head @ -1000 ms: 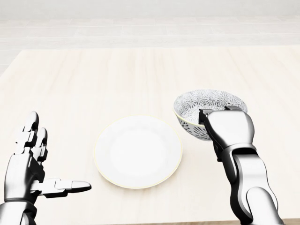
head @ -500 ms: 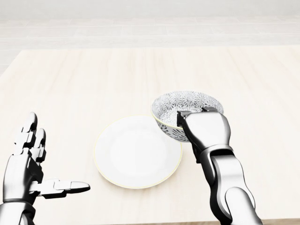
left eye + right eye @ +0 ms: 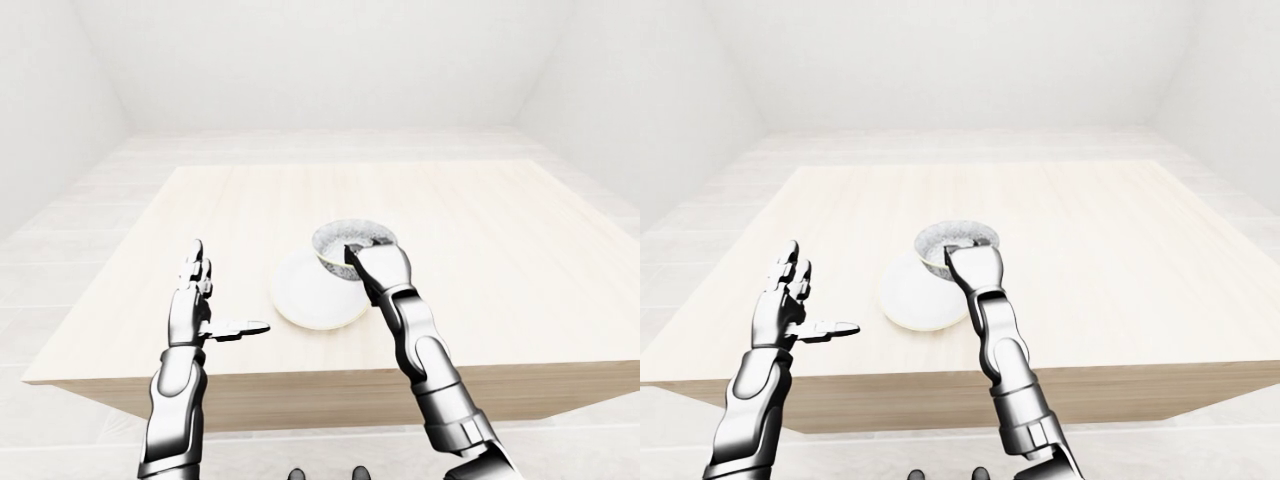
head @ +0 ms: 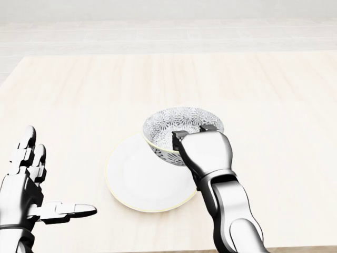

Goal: Put the bowl on the plate.

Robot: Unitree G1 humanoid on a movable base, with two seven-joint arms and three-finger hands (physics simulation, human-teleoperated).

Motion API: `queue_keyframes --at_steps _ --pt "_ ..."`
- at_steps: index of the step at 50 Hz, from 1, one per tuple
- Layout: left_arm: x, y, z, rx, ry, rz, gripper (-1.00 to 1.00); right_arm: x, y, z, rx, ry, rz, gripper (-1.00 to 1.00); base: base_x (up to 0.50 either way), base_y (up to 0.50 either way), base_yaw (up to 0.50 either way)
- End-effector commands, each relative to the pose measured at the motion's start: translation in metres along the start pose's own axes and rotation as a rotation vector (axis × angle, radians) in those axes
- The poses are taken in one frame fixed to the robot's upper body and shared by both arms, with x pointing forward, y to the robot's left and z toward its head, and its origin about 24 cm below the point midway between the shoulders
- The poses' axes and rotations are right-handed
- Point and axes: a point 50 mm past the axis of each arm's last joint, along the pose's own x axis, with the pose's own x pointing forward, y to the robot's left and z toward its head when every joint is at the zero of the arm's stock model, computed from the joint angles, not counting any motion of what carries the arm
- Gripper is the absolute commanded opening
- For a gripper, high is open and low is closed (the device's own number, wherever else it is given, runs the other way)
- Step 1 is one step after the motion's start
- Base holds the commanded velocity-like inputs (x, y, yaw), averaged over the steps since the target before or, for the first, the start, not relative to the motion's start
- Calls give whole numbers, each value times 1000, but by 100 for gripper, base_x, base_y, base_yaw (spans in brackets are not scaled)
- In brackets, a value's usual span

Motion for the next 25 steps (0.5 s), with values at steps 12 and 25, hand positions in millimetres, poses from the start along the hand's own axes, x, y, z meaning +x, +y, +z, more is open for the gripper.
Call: queue_keyframes --at_steps 12,25 --pt "-1 2 1 8 -2 7 100 0 15 23 61 -51 -7 -91 0 0 0" --pt "4 3 -4 11 10 11 100 2 12 27 88 -64 -18 -95 0 0 0"
